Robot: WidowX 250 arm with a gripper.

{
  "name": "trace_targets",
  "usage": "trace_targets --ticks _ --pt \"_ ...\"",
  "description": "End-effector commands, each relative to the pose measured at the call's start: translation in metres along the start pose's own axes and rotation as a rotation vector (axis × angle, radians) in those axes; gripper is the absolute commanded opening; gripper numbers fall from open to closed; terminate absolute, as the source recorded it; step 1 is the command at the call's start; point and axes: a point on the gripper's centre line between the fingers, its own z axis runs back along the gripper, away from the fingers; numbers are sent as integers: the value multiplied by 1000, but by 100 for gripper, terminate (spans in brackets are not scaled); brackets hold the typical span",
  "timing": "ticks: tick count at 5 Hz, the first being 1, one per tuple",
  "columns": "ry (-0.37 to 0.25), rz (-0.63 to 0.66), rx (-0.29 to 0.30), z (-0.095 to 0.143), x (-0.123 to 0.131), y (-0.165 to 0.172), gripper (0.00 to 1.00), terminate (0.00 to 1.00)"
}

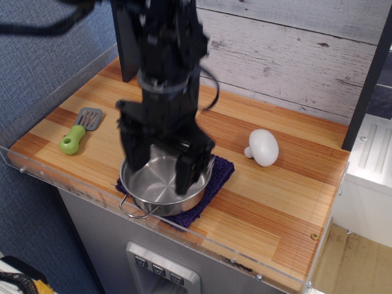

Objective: Place the pot near the top-left corner of the cloth.

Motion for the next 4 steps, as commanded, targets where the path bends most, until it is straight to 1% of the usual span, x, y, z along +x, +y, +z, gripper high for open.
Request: trace_targets --ticks 1,2,3,4 --pt "-5 -5 43 -24 9 -14 100 0" --pt "23 -18 50 -38 9 -18 100 0" --pt "23 -9 45 -48 10 -17 0 0" --pt "25 -9 34 -42 12 -16 0 0"
